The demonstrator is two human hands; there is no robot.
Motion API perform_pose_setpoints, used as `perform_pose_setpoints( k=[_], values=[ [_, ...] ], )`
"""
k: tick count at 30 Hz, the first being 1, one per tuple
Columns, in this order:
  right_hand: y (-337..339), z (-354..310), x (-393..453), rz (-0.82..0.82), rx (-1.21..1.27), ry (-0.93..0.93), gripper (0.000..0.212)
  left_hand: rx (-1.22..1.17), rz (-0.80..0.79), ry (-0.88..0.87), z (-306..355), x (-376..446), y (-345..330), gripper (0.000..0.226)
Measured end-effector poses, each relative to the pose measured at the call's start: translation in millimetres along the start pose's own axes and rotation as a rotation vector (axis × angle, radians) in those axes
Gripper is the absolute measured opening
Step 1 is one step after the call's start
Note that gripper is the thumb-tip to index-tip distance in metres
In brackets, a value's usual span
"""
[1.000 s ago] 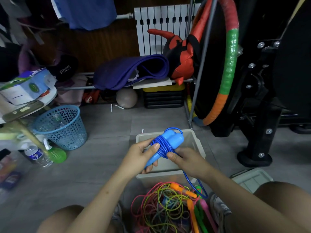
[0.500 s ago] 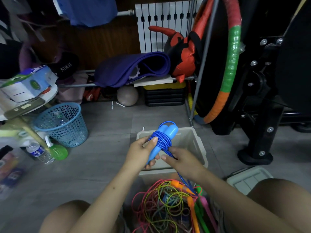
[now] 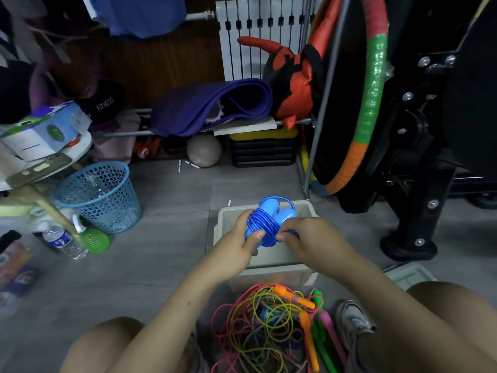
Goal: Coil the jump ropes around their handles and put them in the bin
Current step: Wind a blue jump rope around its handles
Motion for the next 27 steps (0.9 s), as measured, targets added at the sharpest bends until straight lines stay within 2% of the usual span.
perform_pose_setpoints(
  k=[5, 6, 8, 11, 14, 17, 21, 24, 27],
  values=[
    [8, 3, 6, 0.03, 0.181, -0.015, 0.013, 0.163, -0.158, -0.006, 8, -6, -7, 0.078],
    [8, 2, 7, 0.023, 0.211, -0.023, 0.014, 0.23, -0.176, -0.012, 9, -8, -10, 0.077],
    [6, 1, 9, -0.004, 0.204, -0.001, 0.022, 0.327, -0.208, -0.061, 18, -13, -19, 0.06],
    [5, 4, 14, -0.074, 0.224, 0.028, 0.023, 0.282, -0.218, -0.11, 22, -16, -23, 0.033],
    [3, 10, 16, -0.242, 0.386, 0.06, 0.01, 0.267, -0.217, -0.119, 14, -14, -17, 0.034],
    [1, 15, 15, -0.378, 0.315, 0.113, 0.011, 0.238, -0.243, -0.156, 13, -16, -16, 0.044],
    [4, 24, 19, -0.271, 0.258, 0.093, 0.011, 0.258, -0.21, -0.223, 21, -19, -18, 0.056],
    [6, 26, 23, -0.145, 0.391, 0.053, 0.002, 0.337, -0.136, -0.239, 24, -18, -14, 0.065],
    [4, 29, 26, -0.03, 0.515, 0.005, 0.011, 0.385, -0.11, -0.203, 23, -20, -14, 0.072]
  ],
)
Point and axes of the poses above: each hand's wrist, its own x-axis towards the middle knuckle, its own y-axis out of the back of the hand, z = x × y, the point moved 7 cm from there along x, towards the middle knuckle, and after that the axes turned 2 degrees about -x, right-handed, at the moved point
